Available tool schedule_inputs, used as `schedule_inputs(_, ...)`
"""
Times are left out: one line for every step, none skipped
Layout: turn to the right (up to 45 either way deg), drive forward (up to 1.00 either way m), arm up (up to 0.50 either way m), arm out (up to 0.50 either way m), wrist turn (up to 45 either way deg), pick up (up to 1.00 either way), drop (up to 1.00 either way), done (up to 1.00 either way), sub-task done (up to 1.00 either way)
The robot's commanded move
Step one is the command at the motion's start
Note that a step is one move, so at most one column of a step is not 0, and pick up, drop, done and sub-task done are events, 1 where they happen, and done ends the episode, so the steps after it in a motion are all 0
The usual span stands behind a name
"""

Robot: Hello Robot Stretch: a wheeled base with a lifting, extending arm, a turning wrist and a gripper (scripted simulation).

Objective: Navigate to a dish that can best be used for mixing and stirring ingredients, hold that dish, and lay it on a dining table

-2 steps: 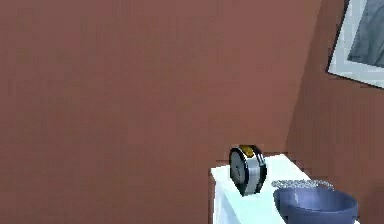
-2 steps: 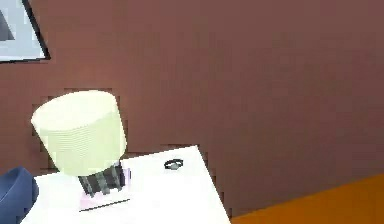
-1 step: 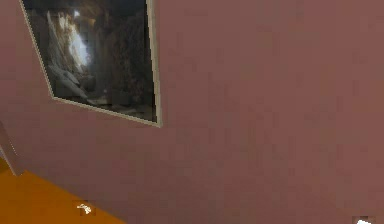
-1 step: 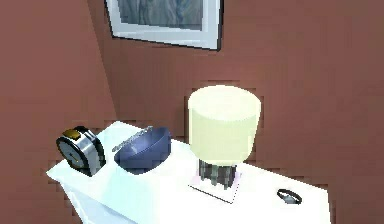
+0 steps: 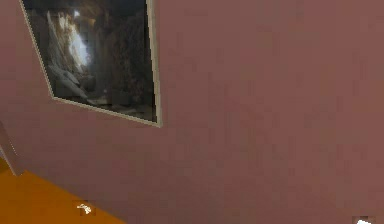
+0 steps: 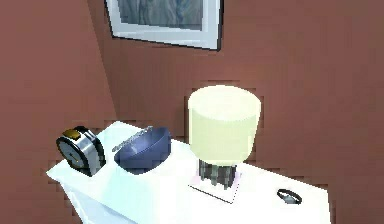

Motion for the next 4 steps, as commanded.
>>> schedule_inputs(0.0, 0.0, 0.38, 0.0, 0.0, 0.0, 0.0, 0.0, 0.0)
schedule_inputs(0.0, 0.0, 0.0, 0.24, 0.0, 0.0, 0.0, 0.0, 0.0)
schedule_inputs(0.0, 0.0, 0.0, 0.0, 45.0, 0.0, 0.0, 0.0, 0.0)
schedule_inputs(0.0, 0.0, 0.0, 0.0, 45.0, 0.0, 0.0, 0.0, 0.0)
